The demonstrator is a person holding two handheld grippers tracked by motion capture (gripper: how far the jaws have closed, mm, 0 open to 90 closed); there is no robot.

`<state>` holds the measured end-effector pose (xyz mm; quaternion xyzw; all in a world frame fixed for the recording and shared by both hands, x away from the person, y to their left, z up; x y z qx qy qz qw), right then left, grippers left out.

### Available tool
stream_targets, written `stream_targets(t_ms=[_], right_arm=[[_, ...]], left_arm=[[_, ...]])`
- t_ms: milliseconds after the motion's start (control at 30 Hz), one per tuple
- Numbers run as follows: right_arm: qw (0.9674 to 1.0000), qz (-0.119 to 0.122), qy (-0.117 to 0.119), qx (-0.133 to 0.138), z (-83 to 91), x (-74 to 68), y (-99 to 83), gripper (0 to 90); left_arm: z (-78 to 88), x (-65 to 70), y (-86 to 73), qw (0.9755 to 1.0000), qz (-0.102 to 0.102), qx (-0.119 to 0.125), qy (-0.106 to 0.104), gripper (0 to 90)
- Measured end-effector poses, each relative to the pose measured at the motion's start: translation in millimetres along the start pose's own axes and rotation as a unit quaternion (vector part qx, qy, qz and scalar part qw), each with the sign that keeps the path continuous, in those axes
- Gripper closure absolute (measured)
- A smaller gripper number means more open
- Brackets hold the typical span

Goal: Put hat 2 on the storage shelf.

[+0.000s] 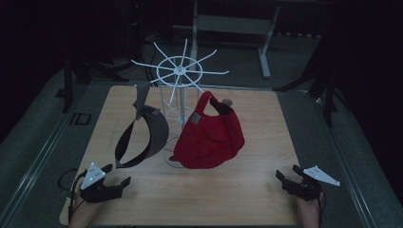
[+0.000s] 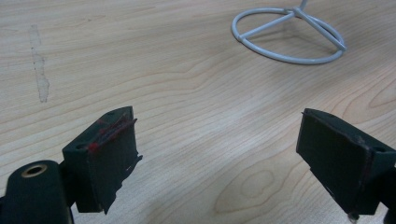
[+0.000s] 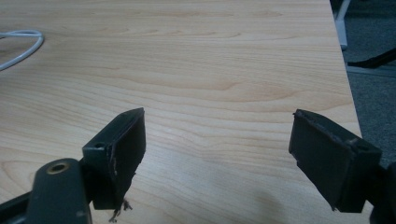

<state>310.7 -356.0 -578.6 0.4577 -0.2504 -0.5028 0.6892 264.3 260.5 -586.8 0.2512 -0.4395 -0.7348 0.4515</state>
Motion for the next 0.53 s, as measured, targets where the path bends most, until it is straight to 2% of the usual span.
stream_targets(t_ms=[533], right_arm=[[1.0,-0.005,-0.001,-0.004,0.2,1.1,-0.4,18.8]], left_arm=[[1.1,-0.4,-2.1,1.0,0.003,0.001,0.0,12.9]])
Point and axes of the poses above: each handheld gripper's, and its own axes: z roughly backward along the jaws, y roughly out of its top, x roughly to its right, the point moved 5 cm from there along -z, roughly forward along the jaws, and after that the axes turned 1 degree about y, right-handed, at the moved point
